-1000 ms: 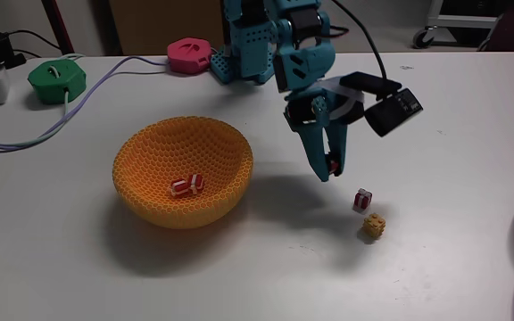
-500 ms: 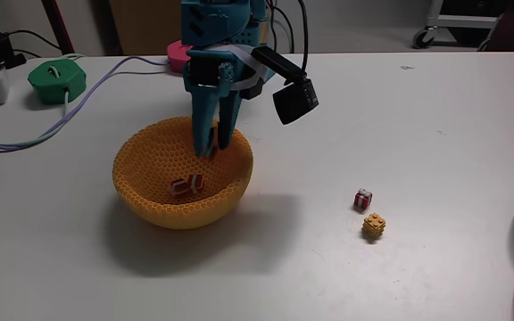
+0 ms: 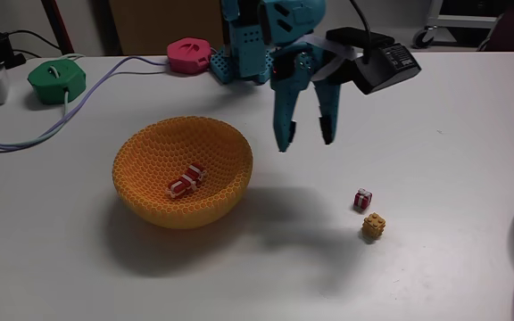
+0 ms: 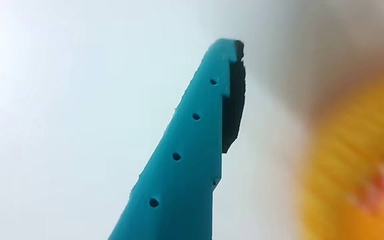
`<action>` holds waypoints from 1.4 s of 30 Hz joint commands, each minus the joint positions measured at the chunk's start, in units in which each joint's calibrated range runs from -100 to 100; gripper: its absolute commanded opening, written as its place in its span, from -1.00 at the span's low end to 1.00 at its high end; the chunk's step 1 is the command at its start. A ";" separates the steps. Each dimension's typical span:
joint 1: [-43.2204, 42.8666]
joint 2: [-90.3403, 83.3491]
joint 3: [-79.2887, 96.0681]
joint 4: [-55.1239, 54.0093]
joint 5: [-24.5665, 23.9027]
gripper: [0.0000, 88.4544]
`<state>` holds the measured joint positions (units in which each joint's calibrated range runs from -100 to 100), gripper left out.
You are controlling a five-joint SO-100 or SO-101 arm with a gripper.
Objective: Place cube pieces into the yellow basket
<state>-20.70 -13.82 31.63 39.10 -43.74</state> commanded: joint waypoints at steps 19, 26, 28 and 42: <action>-11.46 34.09 1.84 -53.78 -11.04 -0.28; -10.24 38.35 -0.96 -53.18 -10.45 -0.80; -9.03 38.06 -0.96 -51.79 -7.86 -1.00; 11.75 9.09 -19.73 7.64 17.58 -1.00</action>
<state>-15.28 2.51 17.24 36.44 -30.40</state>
